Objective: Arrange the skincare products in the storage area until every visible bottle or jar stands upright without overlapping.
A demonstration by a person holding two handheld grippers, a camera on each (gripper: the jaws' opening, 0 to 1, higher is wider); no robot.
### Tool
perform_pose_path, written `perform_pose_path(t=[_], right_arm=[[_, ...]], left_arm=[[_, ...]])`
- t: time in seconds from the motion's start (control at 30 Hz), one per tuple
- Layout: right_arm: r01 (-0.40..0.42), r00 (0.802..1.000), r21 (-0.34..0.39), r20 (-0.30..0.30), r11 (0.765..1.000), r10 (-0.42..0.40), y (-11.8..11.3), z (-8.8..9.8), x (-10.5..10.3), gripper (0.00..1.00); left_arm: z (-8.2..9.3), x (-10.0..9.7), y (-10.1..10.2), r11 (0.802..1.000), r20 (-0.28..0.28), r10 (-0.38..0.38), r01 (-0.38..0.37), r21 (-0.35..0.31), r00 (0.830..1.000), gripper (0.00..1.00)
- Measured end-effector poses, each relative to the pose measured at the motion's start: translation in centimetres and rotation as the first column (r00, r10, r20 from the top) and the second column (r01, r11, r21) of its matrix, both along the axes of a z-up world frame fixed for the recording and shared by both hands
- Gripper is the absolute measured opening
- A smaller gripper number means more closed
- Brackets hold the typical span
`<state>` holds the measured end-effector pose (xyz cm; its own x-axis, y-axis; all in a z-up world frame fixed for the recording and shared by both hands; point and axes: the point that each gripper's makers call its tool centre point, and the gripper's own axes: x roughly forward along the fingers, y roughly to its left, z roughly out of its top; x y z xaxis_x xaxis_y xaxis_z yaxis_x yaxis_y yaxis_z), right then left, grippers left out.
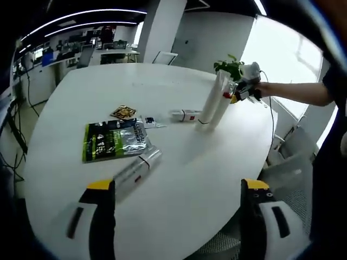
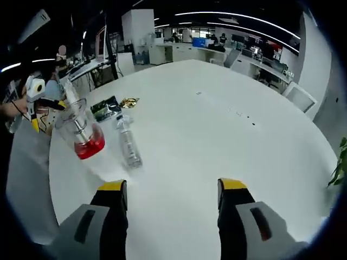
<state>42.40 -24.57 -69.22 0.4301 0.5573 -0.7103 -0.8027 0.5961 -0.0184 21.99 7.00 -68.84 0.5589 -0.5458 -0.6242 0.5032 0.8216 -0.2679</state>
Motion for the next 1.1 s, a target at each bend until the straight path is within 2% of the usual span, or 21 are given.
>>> perform_pose_path(t=[0.07,0.17,0.23,0.37,0.6,0.7,0.87,1.1], right_arm=[[-0.039,0.999,-0.001,-0.012,0.999,0.039,0.7,-0.4,0.8,0.61],[-0.078,0.997,-0.007,-0.023,0.997,0.078,1.7,-0.7,1.6,0.61],[-0.1,0.994,0.008,-0.041,0.995,0.1,2.7,-0.8,1.5,0.6],[-0.162,0.983,0.031,-0.078,0.986,0.164,4.1,-1.8,2.7,0.57],[-0.296,0.945,0.067,-0.124,0.953,0.302,8.8,-1.5,2.0,0.55],[-0.349,0.924,0.087,-0.132,0.933,0.358,11.2,-1.1,1.6,0.54],[-0.42,0.894,0.081,-0.135,0.904,0.427,14.0,-1.5,0.7,0.53],[-0.477,0.859,0.061,-0.182,0.877,0.479,15.4,-3.6,-0.7,0.5]], left_arm=[[-0.3,-0.1,0.1,1.0,-0.009,0.005,-0.005,0.003,1.0,0.93],[-0.4,-0.1,0.1,1.0,-0.015,0.013,-0.013,0.002,1.0,0.93],[-0.4,0.0,0.1,1.0,-0.015,0.019,-0.019,0.002,1.0,0.93],[-0.6,0.2,0.2,1.0,-0.021,0.026,-0.026,0.007,0.999,0.93],[-0.8,0.8,0.2,0.999,-0.026,0.036,-0.035,0.008,0.999,0.92],[-0.7,1.1,0.1,0.999,-0.02,0.037,-0.037,0.004,0.999,0.92],[-0.6,1.4,0.2,0.999,-0.01,0.043,-0.042,0.006,0.999,0.92],[-0.8,1.1,1.0,0.998,-0.013,0.064,-0.064,0.005,0.998,0.92]])
